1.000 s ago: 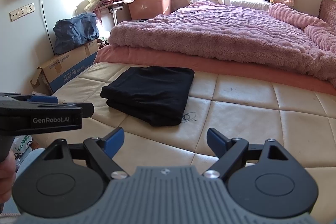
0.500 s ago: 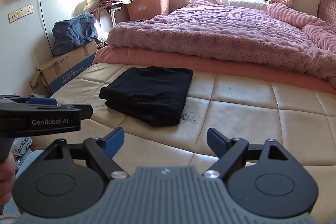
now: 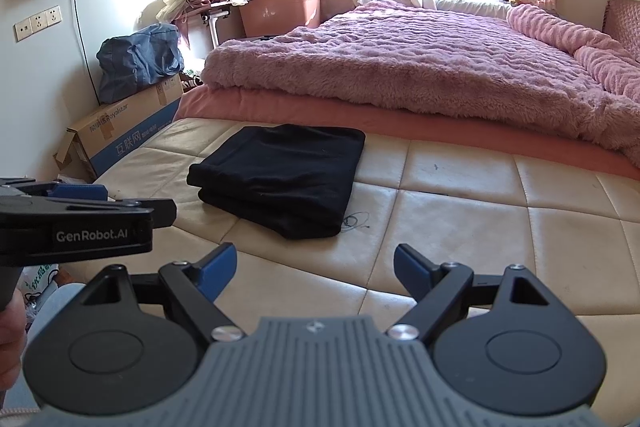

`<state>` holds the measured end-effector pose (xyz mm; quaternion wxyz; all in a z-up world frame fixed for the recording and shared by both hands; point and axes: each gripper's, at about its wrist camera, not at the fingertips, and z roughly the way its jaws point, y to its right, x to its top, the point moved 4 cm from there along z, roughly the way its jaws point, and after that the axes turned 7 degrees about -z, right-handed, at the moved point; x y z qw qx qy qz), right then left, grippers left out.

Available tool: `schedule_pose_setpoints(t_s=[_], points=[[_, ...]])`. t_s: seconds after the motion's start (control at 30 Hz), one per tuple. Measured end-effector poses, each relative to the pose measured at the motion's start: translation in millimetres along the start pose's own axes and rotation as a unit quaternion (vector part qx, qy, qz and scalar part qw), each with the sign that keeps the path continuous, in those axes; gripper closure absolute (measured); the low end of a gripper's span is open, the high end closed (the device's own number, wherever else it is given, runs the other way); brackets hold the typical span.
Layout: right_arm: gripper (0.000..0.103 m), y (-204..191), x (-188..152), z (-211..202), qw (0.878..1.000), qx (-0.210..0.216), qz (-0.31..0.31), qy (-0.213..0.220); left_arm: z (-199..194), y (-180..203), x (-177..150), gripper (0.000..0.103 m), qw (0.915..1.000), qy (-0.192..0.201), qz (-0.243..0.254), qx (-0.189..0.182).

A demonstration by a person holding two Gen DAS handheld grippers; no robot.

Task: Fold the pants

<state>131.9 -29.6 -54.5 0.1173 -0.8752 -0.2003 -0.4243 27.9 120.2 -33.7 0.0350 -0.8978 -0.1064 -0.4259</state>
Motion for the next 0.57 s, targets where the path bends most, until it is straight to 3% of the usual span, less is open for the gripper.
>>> schedule_pose_setpoints(t_s=[0.57], points=[[0.021,1.5,-1.3,1.6,1.000,-0.001,0.000,-0.002,-1.5,-2.7,0.2,0.015,1.0000,0.003,-0.008,-0.004]])
